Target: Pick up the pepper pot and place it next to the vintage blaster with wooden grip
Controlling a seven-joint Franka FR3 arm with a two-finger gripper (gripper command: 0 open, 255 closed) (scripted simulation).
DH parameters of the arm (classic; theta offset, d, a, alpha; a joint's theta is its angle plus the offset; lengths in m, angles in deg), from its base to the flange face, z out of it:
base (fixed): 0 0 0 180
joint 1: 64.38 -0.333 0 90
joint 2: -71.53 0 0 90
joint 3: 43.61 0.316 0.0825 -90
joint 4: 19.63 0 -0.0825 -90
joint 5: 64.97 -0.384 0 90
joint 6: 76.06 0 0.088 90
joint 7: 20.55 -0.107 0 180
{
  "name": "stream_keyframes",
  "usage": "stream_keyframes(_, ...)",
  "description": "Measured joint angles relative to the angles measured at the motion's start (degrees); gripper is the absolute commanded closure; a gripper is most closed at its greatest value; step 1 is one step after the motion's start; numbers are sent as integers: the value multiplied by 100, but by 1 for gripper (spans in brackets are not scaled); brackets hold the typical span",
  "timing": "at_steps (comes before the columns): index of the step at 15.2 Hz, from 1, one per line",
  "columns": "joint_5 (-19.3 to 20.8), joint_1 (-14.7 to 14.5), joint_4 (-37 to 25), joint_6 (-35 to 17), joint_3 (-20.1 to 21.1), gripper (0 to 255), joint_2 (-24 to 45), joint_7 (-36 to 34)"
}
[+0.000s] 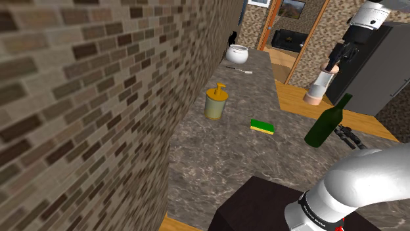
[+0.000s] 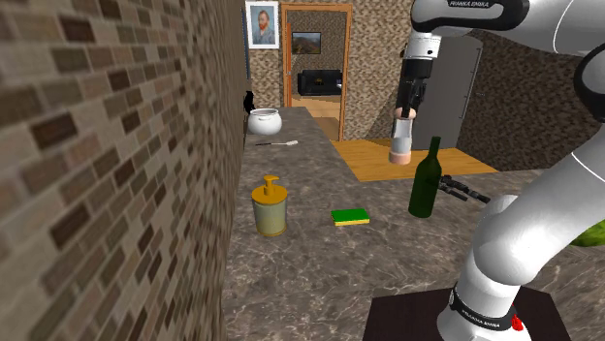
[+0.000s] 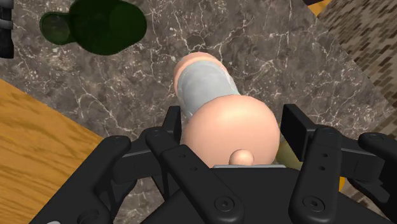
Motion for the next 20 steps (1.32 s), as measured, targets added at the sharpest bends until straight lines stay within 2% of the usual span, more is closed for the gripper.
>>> stream_keyframes(4,280,190,63,178,-264,255,-295,430)
stream_keyframes(14,946,521,-146,397,-1226,255,-537,1737)
stream_keyframes(20,1244,517,-691,540,-2039,255,-356,2669)
